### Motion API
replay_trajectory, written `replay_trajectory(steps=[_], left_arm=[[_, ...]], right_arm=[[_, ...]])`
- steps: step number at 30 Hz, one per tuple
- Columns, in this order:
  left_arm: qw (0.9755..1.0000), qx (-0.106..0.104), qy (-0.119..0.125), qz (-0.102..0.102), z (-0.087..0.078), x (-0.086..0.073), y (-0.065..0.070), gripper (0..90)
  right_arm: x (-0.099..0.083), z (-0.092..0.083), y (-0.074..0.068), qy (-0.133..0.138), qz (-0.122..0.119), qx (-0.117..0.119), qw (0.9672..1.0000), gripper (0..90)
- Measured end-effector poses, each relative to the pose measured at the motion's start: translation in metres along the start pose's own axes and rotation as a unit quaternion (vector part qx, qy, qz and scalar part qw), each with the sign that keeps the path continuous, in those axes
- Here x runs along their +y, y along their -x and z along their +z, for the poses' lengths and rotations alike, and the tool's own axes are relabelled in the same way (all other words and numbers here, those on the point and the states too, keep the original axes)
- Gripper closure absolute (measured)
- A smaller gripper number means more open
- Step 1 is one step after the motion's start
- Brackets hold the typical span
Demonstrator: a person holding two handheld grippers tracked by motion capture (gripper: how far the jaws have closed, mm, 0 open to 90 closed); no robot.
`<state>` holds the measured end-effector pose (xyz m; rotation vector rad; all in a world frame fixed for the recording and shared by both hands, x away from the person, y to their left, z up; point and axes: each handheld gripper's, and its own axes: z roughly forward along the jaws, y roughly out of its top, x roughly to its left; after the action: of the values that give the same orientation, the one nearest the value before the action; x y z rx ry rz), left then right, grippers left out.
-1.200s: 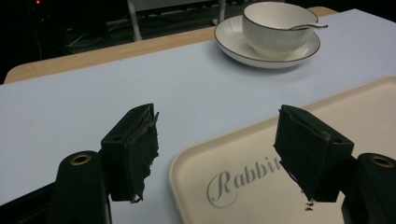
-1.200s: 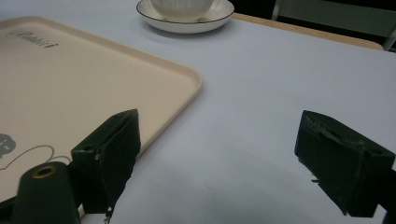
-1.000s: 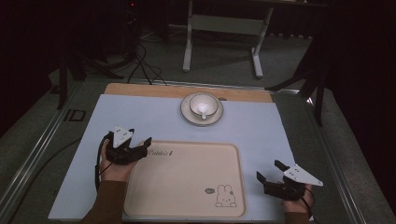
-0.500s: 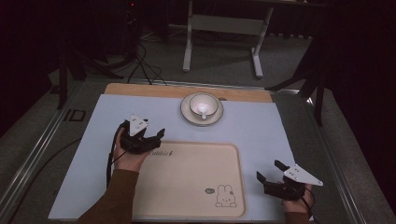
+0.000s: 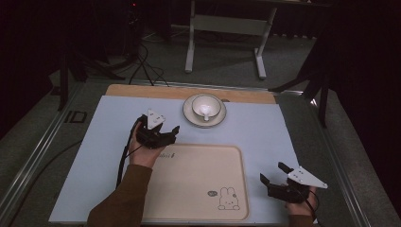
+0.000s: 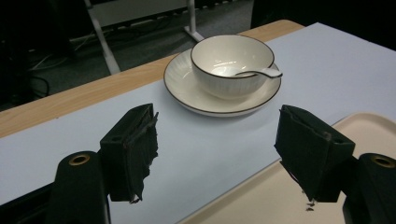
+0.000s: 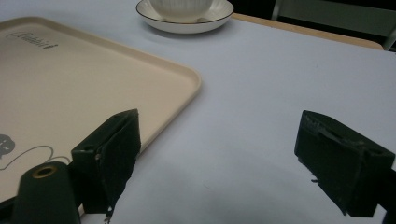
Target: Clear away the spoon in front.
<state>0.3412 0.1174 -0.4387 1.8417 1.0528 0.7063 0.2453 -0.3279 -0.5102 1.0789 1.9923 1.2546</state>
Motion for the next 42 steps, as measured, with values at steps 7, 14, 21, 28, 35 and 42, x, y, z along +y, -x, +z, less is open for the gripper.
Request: replay_trajectory(steps=[7, 14, 21, 28, 35, 42], left_arm=[[1.0, 0.0, 0.0, -0.005, 0.01, 0.005, 0.003, 29.3], [1.0, 0.0, 0.001, -0.006, 0.021, 0.007, 0.003, 29.4], [0.9999, -0.008, -0.001, -0.01, 0.032, 0.009, 0.006, 29.8], [0.9996, -0.016, 0.0, -0.021, 0.042, 0.009, 0.01, 30.6], [0.9996, -0.023, -0.005, -0.017, 0.049, 0.01, 0.018, 32.1], [0.9997, -0.021, -0.006, -0.012, 0.057, 0.018, 0.023, 32.2]], right_arm=[[0.0, 0.0, 0.0, 0.001, -0.001, 0.0, 1.0, 14.1], [0.0, 0.0, 0.0, 0.0, -0.001, 0.0, 1.0, 14.1], [0.0, -0.001, 0.0, 0.001, -0.001, 0.0, 1.0, 14.1], [0.0, -0.001, 0.001, 0.001, -0.001, -0.001, 1.0, 14.2], [0.0, -0.001, 0.001, 0.002, -0.002, -0.001, 1.0, 14.1], [0.0, -0.001, 0.001, 0.002, -0.001, 0.0, 1.0, 14.1]])
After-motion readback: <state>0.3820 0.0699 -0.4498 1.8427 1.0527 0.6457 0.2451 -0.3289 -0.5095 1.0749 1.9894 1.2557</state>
